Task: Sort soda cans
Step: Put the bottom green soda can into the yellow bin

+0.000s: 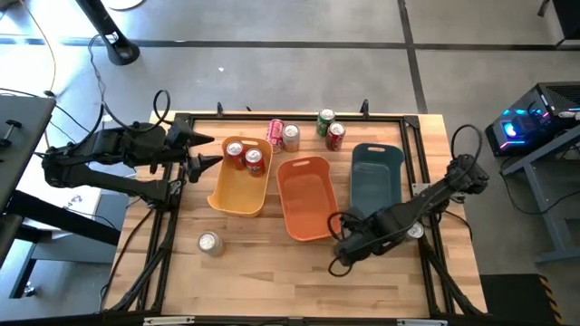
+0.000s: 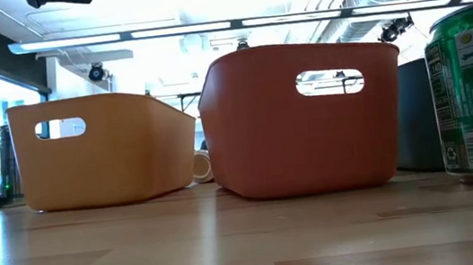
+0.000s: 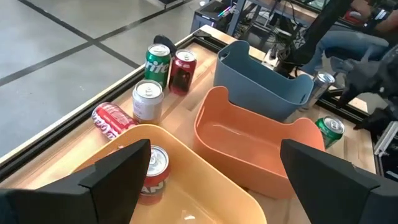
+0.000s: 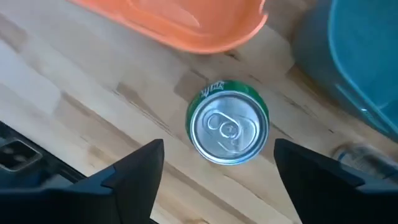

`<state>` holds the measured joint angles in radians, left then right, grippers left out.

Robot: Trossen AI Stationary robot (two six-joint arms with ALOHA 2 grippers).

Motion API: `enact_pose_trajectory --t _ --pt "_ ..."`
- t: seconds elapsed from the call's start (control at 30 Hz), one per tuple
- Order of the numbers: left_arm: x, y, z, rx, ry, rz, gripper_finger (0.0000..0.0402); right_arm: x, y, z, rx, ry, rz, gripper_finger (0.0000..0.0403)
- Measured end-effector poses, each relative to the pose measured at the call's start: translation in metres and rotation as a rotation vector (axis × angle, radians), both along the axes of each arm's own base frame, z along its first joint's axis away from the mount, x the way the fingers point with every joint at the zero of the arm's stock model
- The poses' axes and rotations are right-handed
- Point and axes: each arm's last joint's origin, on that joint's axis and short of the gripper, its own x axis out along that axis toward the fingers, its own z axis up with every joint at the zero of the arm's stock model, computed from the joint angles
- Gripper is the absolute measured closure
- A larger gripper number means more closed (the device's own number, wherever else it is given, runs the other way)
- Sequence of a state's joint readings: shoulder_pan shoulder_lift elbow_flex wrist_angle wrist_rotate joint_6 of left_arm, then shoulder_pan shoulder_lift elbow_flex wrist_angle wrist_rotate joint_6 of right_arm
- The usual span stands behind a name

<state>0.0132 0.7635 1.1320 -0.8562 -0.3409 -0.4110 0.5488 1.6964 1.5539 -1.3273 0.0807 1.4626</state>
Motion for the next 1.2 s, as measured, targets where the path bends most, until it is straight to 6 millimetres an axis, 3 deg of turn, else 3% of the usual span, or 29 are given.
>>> enact_pose_trajectory --t 0.77,0.97,1.2 --pt "0.0 -0.001 0.0 -0.034 -0.009 -0.014 0.0051 0.031 -0.013 -0.049 -0.027 0.24 0.25 0.0102" --pt "0.0 -0.001 0.0 -0.035 -0.01 -0.014 0.0051 0.029 -0.015 -0.069 0.035 0.258 0.241 0.0101" --pt "0.0 -0.001 0.0 -0.039 -0.011 -0.012 0.0051 0.029 -0.014 -0.072 0.058 0.261 0.291 0.0101"
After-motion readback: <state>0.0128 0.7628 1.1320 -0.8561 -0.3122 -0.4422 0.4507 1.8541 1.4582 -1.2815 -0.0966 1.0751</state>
